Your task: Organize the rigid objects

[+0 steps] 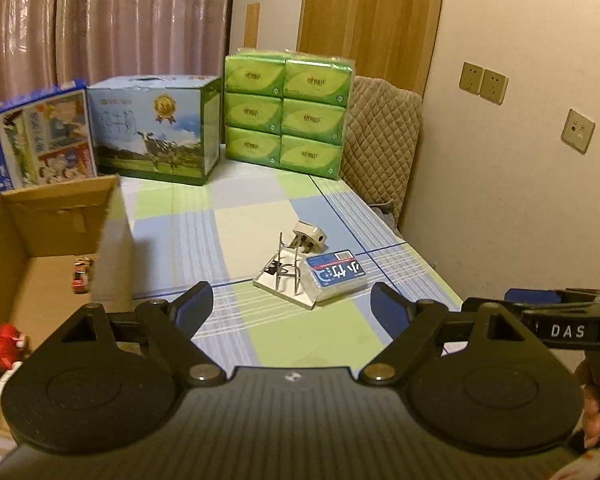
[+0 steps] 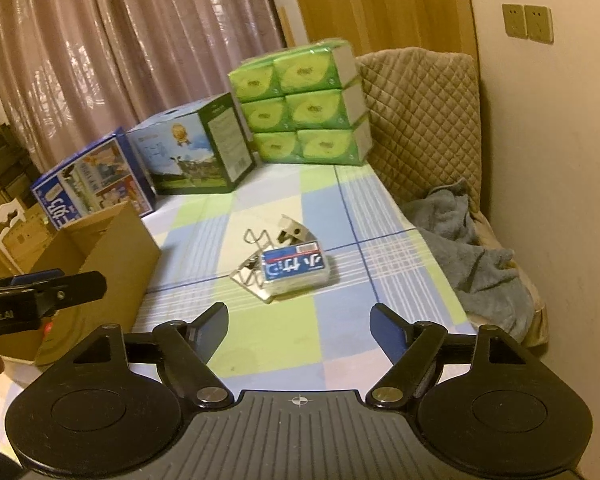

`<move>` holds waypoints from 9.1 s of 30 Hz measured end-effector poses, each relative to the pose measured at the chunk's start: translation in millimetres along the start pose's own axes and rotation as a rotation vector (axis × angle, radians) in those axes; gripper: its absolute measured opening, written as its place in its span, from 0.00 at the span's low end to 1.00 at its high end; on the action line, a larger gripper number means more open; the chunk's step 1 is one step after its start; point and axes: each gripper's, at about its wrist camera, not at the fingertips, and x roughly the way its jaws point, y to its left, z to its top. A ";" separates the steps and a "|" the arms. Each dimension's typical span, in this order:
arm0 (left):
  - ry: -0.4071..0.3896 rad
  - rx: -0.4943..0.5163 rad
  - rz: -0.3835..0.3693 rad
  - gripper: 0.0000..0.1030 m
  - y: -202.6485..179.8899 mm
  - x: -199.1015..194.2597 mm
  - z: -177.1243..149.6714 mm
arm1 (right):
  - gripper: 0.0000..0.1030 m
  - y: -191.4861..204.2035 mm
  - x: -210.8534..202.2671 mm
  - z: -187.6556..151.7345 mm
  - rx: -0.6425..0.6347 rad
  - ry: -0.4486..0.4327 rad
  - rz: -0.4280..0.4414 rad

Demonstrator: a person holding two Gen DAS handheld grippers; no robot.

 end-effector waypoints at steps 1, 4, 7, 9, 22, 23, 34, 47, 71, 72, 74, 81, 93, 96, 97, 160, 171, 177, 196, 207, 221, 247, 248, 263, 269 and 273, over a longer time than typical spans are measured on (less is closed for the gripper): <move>0.004 -0.002 0.001 0.81 -1.0 8.4 -0.2 | 0.73 -3.9 5.7 0.1 -0.001 0.003 -0.002; 0.010 0.004 0.000 0.81 -4.7 32.7 -2.5 | 0.73 -13.5 21.6 1.3 -0.006 0.011 -0.012; 0.012 0.031 0.007 0.81 -9.6 54.7 -5.2 | 0.73 -23.5 38.7 4.0 -0.013 0.015 -0.018; 0.016 0.051 0.018 0.81 -10.9 69.8 -7.1 | 0.73 -28.6 50.2 6.4 -0.019 0.014 -0.023; 0.072 0.083 0.027 0.81 3.9 146.0 -16.0 | 0.74 -32.4 134.3 20.8 -0.054 -0.003 0.012; 0.082 0.080 0.026 0.81 6.6 150.1 -17.5 | 0.74 -31.8 140.3 20.4 -0.056 0.001 0.017; 0.137 0.015 0.043 0.81 30.1 171.3 -19.4 | 0.77 -23.6 190.5 25.4 -0.058 0.071 0.074; 0.179 0.026 0.054 0.81 30.8 182.4 -27.9 | 0.81 -19.9 218.1 29.4 -0.078 0.119 0.092; 0.152 0.013 0.007 0.81 33.3 186.0 -27.2 | 0.81 -39.1 218.7 36.5 -0.056 0.122 -0.019; 0.139 0.011 -0.008 0.81 32.1 186.4 -26.6 | 0.81 -42.5 217.6 36.6 -0.058 0.122 -0.049; 0.122 0.011 -0.024 0.79 28.7 187.7 -25.7 | 0.81 -51.0 218.4 35.6 -0.047 0.136 -0.094; 0.063 0.081 -0.049 0.60 11.9 198.2 -22.4 | 0.81 -60.3 218.9 33.8 -0.030 0.142 -0.115; 0.054 0.146 -0.028 0.34 4.7 221.7 -25.3 | 0.81 -59.5 221.2 33.8 -0.025 0.137 -0.108; 0.059 0.155 -0.026 0.24 4.4 223.0 -27.8 | 0.81 -59.7 221.6 33.9 -0.024 0.136 -0.107; 0.060 0.157 -0.027 0.23 4.2 223.0 -28.2 | 0.81 -60.0 221.5 33.9 -0.023 0.136 -0.107; 0.254 -0.096 -0.203 0.22 17.4 165.6 -48.7 | 0.81 -44.3 217.5 25.7 -0.057 0.175 -0.077; 0.237 0.031 -0.086 0.42 11.4 164.1 -53.8 | 0.81 -41.9 216.6 24.6 -0.058 0.177 -0.067; 0.155 0.204 0.011 0.58 1.6 140.7 -61.0 | 0.81 -41.1 216.3 24.1 -0.059 0.178 -0.060; 0.031 0.179 -0.034 0.53 -4.4 161.3 -40.0 | 0.81 -42.6 216.7 24.2 -0.056 0.179 -0.059; 0.043 0.151 -0.072 0.31 -3.8 171.1 -39.8 | 0.81 -42.9 217.2 24.7 -0.054 0.177 -0.058; 0.027 0.128 -0.069 0.22 -1.9 162.6 -35.7 | 0.81 -43.8 215.2 26.0 -0.048 0.163 -0.061; -0.062 0.031 -0.034 0.22 8.0 52.2 -12.5 | 0.81 3.0 109.1 7.5 -0.059 -0.018 -0.062; -0.066 0.027 -0.032 0.22 9.2 44.2 -11.7 | 0.81 6.4 101.8 4.9 -0.060 -0.021 -0.063; -0.146 0.033 0.066 0.22 72.0 -82.3 22.9 | 0.81 117.8 10.0 18.5 -0.162 -0.101 0.111; -0.104 0.016 0.162 0.22 130.4 -107.3 15.6 | 0.81 186.6 18.1 17.7 -0.247 -0.074 0.231; -0.070 0.000 0.212 0.22 167.4 -118.3 6.2 | 0.81 220.0 34.5 10.9 -0.304 -0.039 0.275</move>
